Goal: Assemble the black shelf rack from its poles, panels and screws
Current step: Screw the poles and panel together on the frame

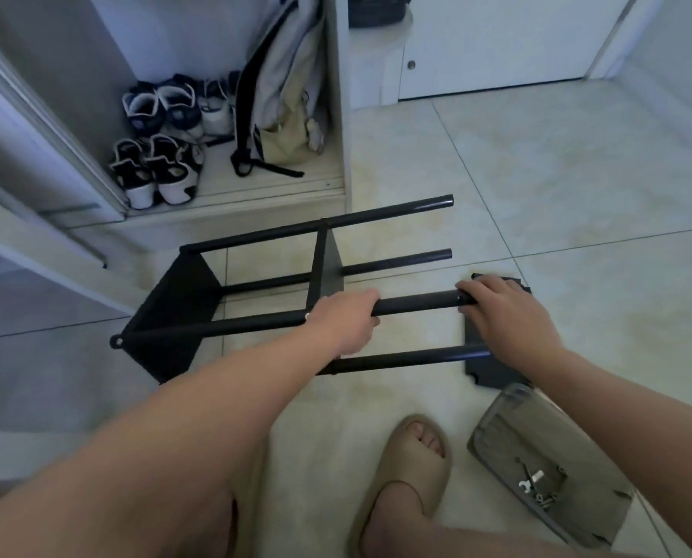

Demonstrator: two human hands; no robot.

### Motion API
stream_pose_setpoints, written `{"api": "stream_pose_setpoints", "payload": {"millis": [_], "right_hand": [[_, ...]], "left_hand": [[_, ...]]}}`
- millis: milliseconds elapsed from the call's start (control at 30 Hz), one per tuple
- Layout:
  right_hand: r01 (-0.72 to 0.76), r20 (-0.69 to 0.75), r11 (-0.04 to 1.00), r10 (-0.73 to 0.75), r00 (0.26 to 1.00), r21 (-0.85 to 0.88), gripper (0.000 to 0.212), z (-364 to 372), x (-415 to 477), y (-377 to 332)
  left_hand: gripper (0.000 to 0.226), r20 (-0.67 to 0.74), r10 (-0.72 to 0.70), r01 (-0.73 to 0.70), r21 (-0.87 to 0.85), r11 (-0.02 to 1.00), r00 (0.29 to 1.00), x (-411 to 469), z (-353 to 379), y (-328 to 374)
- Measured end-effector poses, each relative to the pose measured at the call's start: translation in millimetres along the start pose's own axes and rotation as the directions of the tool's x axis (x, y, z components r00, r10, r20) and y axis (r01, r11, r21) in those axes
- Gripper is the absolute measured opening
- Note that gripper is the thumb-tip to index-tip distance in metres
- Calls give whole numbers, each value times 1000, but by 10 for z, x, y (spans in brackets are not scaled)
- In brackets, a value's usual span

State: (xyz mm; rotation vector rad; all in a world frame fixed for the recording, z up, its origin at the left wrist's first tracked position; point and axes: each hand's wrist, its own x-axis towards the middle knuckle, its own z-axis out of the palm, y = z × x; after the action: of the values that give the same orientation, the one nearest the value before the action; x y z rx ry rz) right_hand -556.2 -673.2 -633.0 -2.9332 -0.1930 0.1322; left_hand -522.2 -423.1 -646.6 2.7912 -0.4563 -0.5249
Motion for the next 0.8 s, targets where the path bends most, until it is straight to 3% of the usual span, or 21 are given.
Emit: {"api": "stream_pose_setpoints", "payload": {"millis": [167, 300, 433, 533, 700, 800], "right_hand": [[123, -178, 979, -93, 980, 163, 33, -676, 43, -589], [203, -276, 947, -132, 952, 248, 33, -1123, 46, -1039], [228, -317, 902, -110, 942, 366, 21, -1620, 82, -1503], [255, -358, 860, -92, 929, 441, 24, -1964, 104, -1899], [364, -412, 837, -187, 892, 408, 21, -2331, 191, -2529], [397, -415, 840, -233, 880, 369, 29, -2434, 244, -2829]], "left_hand": [[5, -141, -3, 7, 30, 1000, 990, -397, -762, -176], [15, -253, -38, 36, -13, 999, 967, -700, -1164, -304], [7, -394, -126, 104, -77, 992, 910, -980, -1466, -410], [11, -455, -186, 130, -152, 980, 871, -1180, -1703, -479], [27, -499, -278, 97, -358, 929, 821, -1391, -1958, -701], [34, -506, -318, 37, -489, 872, 802, -1509, -2035, -797]]}}
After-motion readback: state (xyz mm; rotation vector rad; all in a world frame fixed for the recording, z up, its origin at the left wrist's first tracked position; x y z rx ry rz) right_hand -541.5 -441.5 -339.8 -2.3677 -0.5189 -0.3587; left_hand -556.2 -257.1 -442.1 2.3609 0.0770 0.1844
